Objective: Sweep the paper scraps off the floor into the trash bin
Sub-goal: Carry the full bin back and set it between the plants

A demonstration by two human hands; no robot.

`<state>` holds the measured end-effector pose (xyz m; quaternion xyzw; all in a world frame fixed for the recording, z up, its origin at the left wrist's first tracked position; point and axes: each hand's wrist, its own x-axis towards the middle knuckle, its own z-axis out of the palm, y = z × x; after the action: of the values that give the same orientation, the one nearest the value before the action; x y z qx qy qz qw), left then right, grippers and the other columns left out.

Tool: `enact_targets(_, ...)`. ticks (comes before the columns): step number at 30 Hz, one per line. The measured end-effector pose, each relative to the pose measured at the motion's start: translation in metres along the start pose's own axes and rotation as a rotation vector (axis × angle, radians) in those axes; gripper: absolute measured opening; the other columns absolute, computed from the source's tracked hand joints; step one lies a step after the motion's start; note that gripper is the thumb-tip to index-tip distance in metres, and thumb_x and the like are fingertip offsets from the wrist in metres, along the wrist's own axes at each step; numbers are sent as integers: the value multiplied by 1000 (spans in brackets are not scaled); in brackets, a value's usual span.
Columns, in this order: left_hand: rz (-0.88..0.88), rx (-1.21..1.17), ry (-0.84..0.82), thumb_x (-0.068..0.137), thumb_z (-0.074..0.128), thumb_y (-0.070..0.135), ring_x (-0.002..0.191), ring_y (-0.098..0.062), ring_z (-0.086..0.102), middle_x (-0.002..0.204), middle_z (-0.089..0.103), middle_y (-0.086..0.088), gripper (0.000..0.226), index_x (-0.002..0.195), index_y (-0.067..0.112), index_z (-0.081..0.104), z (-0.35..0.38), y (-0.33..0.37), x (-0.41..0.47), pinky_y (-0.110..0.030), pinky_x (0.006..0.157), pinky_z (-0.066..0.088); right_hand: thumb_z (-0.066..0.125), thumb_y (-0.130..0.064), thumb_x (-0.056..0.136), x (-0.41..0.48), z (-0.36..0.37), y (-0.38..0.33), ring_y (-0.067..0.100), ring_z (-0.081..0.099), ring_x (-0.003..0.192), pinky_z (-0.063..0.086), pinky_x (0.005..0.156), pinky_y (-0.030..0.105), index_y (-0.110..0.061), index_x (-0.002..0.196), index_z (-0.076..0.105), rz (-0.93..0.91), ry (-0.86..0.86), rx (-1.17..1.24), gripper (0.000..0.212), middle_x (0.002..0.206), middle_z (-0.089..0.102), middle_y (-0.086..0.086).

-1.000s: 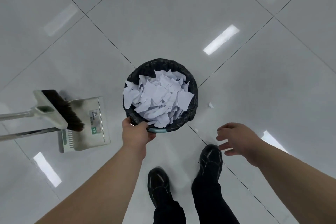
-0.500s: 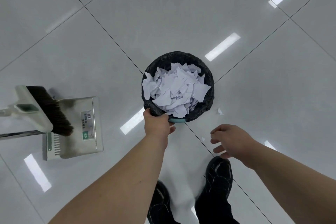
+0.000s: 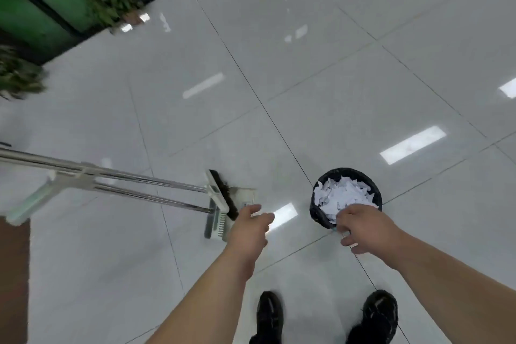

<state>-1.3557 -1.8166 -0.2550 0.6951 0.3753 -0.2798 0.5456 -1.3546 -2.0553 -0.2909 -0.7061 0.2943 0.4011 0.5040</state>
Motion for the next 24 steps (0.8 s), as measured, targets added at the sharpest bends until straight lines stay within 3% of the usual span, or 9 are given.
enact_targets(4, 27, 53, 87, 77, 70, 39, 110, -18, 62, 120, 66, -1, 49, 123, 28, 61, -111, 17, -68, -47, 105, 51, 52, -7, 88, -69, 42, -80, 17, 52, 46, 34, 48, 24, -9, 77, 57, -74, -19, -64, 12, 71, 54, 9)
enact_targets(7, 47, 50, 196, 89, 68, 33, 114, -23, 60, 125, 62, -5, 42, 129, 25, 57, -200, 21, -89, -48, 105, 50, 55, -6, 89, -106, 99, -137, 23, 57, 53, 36, 50, 24, -3, 86, 61, -160, -32, -118, 9, 75, 56, 11)
enact_targets(9, 124, 89, 283, 94, 64, 31, 109, -21, 61, 125, 63, -4, 38, 131, 25, 57, -257, 24, -99, -39, 94, 54, 56, -9, 91, -128, 153, -177, 26, 65, 65, 45, 58, 31, 0, 97, 64, -226, -61, -164, 13, 85, 62, 11)
enact_targets(12, 339, 307, 457, 97, 58, 24, 100, -11, 61, 121, 62, 5, 35, 132, 25, 57, -337, 29, -110, -24, 71, 46, 55, -11, 95, -163, 240, -236, 25, 65, 70, 52, 62, 36, -7, 100, 63, -321, -102, -168, 11, 92, 65, 11)
enact_targets(16, 490, 553, 648, 90, 64, 20, 131, -23, 40, 133, 49, -1, 47, 137, 19, 54, -417, 42, -100, -33, 101, 38, 60, -17, 91, -203, 337, -304, 30, 71, 77, 59, 67, 42, -16, 110, 61, -482, -54, -145, 19, 99, 66, 7)
enact_targets(18, 454, 622, 565, 90, 62, 21, 138, -25, 34, 143, 45, -3, 56, 144, 16, 48, -437, 53, -82, -37, 106, 37, 65, -28, 85, -213, 369, -330, 31, 72, 87, 61, 78, 44, -28, 130, 53, -583, 6, -238, 47, 106, 61, -3)
enact_targets(20, 400, 688, 425, 89, 59, 22, 140, -26, 36, 149, 43, -3, 63, 150, 15, 41, -444, 63, -61, -39, 106, 41, 66, -37, 79, -218, 391, -350, 28, 69, 92, 60, 84, 45, -36, 146, 40, -674, 49, -366, 73, 126, 53, -3)
enact_targets(22, 381, 785, 303, 89, 57, 24, 135, -27, 41, 146, 47, -4, 62, 148, 14, 41, -443, 71, -39, -40, 103, 45, 66, -39, 78, -218, 406, -366, 23, 67, 92, 59, 84, 42, -38, 148, 39, -733, 96, -436, 74, 134, 50, -2)
enact_targets(24, 394, 890, 232, 89, 55, 26, 125, -30, 49, 137, 53, -7, 54, 140, 15, 44, -439, 78, -19, -42, 100, 48, 65, -37, 82, -215, 414, -380, 20, 66, 86, 57, 77, 37, -34, 134, 50, -761, 156, -470, 55, 124, 58, -6)
